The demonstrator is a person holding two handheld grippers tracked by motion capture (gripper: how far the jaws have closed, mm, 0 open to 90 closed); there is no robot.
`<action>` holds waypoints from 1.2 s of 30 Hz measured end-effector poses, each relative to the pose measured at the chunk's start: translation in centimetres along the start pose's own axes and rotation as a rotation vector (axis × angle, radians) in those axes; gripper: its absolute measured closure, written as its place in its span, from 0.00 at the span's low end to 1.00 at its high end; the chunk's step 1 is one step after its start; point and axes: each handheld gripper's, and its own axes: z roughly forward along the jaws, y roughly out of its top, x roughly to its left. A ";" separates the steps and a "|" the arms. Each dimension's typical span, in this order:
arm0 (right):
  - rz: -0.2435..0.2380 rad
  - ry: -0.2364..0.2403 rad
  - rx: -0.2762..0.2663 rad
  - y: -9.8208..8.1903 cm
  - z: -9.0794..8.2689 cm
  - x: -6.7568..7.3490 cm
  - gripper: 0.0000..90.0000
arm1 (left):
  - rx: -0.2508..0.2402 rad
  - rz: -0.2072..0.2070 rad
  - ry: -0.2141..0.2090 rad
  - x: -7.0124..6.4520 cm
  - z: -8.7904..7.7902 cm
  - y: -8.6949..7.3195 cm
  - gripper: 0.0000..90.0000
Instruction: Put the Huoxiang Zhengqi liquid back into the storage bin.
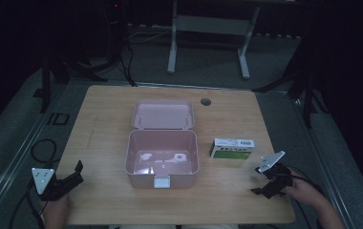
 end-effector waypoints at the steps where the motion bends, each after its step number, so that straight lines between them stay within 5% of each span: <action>1: -0.012 0.001 0.028 0.3 0.0 0.0 0.16 | 0.000 0.000 -0.001 0.0 0.0 0.0 0.01; 6: -0.090 0.028 0.150 2.7 -0.1 0.6 0.16 | 0.001 0.000 0.000 0.0 0.0 0.0 0.01; 10: -0.163 0.006 0.237 5.1 0.1 1.5 0.15 | 0.001 -0.001 -0.001 0.0 0.0 0.0 0.01; 18: -0.236 0.088 0.356 9.2 0.8 2.5 0.16 | 0.000 -0.002 -0.005 0.0 0.0 0.0 0.01; 22: -0.249 0.128 0.372 10.7 0.7 2.6 0.16 | 0.000 -0.001 -0.006 0.0 0.0 0.0 0.01; 27: -0.388 0.078 0.360 12.1 0.1 3.7 0.14 | -0.001 -0.001 -0.005 0.0 0.0 0.0 0.01; 29: -0.395 0.110 0.371 12.5 0.0 3.9 0.14 | -0.001 -0.001 -0.006 0.0 0.0 0.0 0.01; 36: -0.358 0.083 0.395 13.6 -0.2 3.5 0.12 | 0.001 0.000 -0.006 0.0 0.0 0.0 0.02</action>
